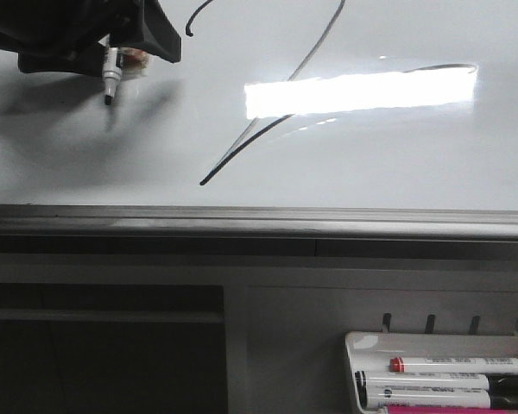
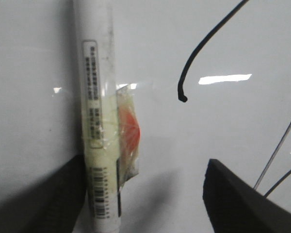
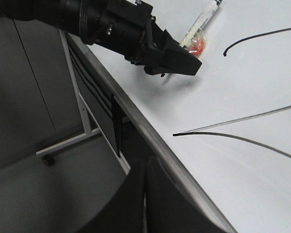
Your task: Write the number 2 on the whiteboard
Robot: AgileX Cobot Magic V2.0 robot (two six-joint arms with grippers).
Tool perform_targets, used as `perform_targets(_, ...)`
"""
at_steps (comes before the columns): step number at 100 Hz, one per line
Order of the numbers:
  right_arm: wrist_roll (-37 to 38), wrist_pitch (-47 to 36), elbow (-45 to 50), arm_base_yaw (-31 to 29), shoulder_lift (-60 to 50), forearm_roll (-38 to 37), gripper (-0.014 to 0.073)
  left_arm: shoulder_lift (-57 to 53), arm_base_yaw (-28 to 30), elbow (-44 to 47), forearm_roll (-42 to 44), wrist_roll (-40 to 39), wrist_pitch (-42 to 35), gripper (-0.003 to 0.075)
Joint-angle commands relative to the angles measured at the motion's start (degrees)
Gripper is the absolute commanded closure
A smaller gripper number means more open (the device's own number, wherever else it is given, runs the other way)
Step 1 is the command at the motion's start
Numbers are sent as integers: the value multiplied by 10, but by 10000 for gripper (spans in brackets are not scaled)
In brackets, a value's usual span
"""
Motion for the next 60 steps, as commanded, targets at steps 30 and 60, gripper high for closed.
perform_targets(30, -1, -24, -15, -5, -2, 26, 664, -39, 8, -8, 33, -4, -84, 204)
perform_targets(60, -1, -35, -15, -5, -3, 26, 664, -144, 8, -8, 78, -4, -88, 206)
